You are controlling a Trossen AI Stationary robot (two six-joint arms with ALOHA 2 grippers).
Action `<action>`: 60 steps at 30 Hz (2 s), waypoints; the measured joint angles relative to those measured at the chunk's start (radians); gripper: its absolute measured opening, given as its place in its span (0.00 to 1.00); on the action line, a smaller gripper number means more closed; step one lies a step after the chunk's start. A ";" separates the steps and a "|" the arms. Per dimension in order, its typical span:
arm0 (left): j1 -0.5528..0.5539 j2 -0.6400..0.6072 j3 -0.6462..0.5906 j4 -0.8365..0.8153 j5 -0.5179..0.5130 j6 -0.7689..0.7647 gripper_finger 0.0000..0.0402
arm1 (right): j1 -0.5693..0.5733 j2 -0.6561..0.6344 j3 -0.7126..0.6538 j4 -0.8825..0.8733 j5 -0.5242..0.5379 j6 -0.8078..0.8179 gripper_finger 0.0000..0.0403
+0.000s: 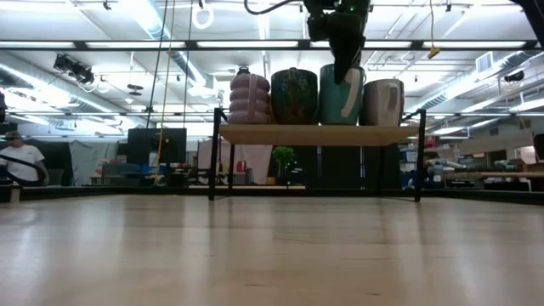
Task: Place coffee mugs
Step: Put the blue mug on the shelf, then return to Home Position
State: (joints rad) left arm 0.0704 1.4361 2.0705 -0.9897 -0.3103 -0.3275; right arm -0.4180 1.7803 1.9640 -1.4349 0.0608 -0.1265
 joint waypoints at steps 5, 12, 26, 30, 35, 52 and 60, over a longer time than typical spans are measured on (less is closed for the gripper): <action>0.000 0.000 0.000 -0.001 0.000 0.000 0.31 | -0.004 0.002 -0.008 0.013 -0.008 -0.004 0.10; 0.000 0.000 0.000 -0.001 0.000 0.001 0.31 | -0.011 0.002 -0.010 0.016 -0.003 -0.014 0.13; 0.001 0.000 0.000 -0.003 0.000 0.002 0.31 | -0.017 0.002 -0.010 0.024 0.054 -0.021 0.31; 0.001 0.000 0.000 -0.003 0.000 0.002 0.31 | -0.016 0.002 0.018 0.020 0.054 -0.007 0.35; 0.001 0.000 0.000 -0.005 0.000 0.020 0.31 | -0.016 0.002 0.117 -0.005 0.055 -0.002 0.37; -0.076 -0.180 -0.499 0.282 -0.001 0.126 0.31 | 0.137 -0.218 0.255 0.050 0.057 0.109 0.37; -0.101 -0.381 -0.871 0.666 0.001 0.041 0.31 | 0.268 -0.400 0.023 0.255 0.104 0.200 0.37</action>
State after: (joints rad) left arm -0.0311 1.0551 1.1993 -0.3242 -0.3096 -0.2860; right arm -0.1498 1.3800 1.9873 -1.1799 0.1646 0.0737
